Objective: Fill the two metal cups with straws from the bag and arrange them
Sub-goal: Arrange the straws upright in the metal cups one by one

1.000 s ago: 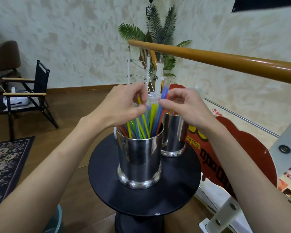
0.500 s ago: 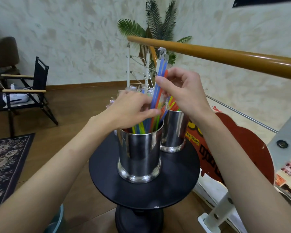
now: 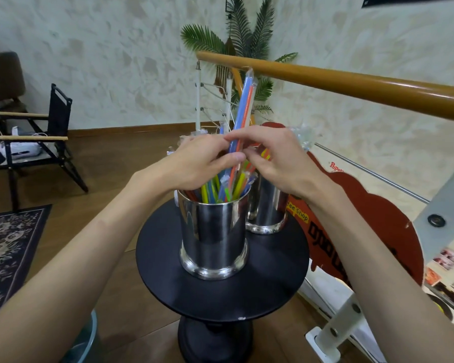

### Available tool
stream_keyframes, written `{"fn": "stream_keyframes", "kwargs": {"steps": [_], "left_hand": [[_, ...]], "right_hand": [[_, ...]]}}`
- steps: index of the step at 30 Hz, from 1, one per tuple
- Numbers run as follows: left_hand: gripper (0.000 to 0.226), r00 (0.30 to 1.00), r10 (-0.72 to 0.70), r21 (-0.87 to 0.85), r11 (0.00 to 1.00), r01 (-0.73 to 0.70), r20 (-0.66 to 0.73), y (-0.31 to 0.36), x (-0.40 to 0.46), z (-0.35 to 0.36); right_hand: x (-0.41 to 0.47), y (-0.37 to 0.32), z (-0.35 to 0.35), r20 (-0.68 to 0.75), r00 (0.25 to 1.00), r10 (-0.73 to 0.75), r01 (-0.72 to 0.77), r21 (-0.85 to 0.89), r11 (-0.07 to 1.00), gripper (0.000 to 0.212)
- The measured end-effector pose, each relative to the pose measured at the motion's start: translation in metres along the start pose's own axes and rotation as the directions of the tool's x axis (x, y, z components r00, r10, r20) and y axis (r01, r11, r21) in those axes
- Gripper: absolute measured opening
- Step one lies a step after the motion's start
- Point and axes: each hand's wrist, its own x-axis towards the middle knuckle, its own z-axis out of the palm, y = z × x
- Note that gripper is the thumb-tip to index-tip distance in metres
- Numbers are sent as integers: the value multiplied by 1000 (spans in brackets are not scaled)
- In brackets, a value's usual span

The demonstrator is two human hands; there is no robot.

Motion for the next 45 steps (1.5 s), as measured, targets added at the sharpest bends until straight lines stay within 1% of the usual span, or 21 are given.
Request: {"fn": "stream_keyframes", "kwargs": {"steps": [2,4,7,10,12,14,15,17,19,20,23,26,29,32,33,35,37,39,41,43,45], "left_hand": [[41,999,38,-9,999,-38,-15,-2,-2,-2],[49,996,79,9,997,-79,-36,-2,-4,-4],[53,990,104,19,995,-102,-92,-3,-8,-14],[35,978,154,151,980,-132,-144,-8,-12,-23],[23,974,179,255,957,-139,-140,-12,-13,-24],[13,978,163,283,951,-122,-127,-16,-13,-23],[14,979,160,297,948,-117,-126,-17,-13,-22],[26,978,163,312,943,-116,-130,-18,-12,-21],[42,975,169,280,952,-125,-142,-15,-13,-22],[44,976,167,254,959,-128,-140,-15,-13,-24],[37,982,132,115,987,-116,-138,-16,-15,-30],[31,983,84,-24,996,-90,-164,-16,-17,-37],[33,984,63,18,998,-61,-164,-17,-18,-38],[30,982,58,24,998,-55,-181,-17,-19,-38],[28,977,63,-3,998,-65,-205,-16,-19,-38],[36,962,53,-89,993,-80,-267,-13,-18,-38],[52,946,19,-185,979,-83,-325,-10,-18,-39],[68,935,-17,-304,948,-98,-355,-5,-19,-40],[78,925,-34,-403,906,-131,-379,-1,-19,-39],[82,908,-45,-434,888,-155,-416,2,-17,-34],[68,881,-26,-365,915,-169,-472,0,-12,-29]], "right_hand": [[2,1,3,-69,997,-25,23,-34,999,39],[4,2,6,-141,988,-59,48,-84,995,34],[7,4,8,-274,959,-75,34,-153,988,27],[9,5,5,-364,929,-66,-10,-202,979,23],[12,4,1,-413,907,-80,-20,-234,972,20],[15,4,-3,-455,884,-110,-23,-275,961,19],[16,4,-5,-472,873,-120,-26,-291,956,20],[20,2,-7,-511,851,-123,-39,-295,955,20],[22,-2,-9,-554,824,-121,-40,-269,962,17],[23,-3,-11,-565,815,-126,-38,-268,963,16],[22,-3,-16,-540,824,-170,-20,-328,944,13],[20,-3,-22,-497,851,-170,-26,-363,931,14],[18,-9,-26,-513,852,-101,-52,-275,960,17],[20,-24,-26,-562,826,36,-71,-40,997,11],[21,-28,-23,-551,829,96,-83,49,995,10],[23,-32,-16,-463,862,206,-133,185,974,20],[22,-33,-4,-337,901,273,-195,248,949,22],[20,-32,7,-219,921,321,-256,281,925,18],[18,-29,15,-75,934,350,-324,243,914,22],[17,-27,22,64,930,361,-367,152,918,32],[17,-25,25,135,923,360,-374,97,922,34]]}}
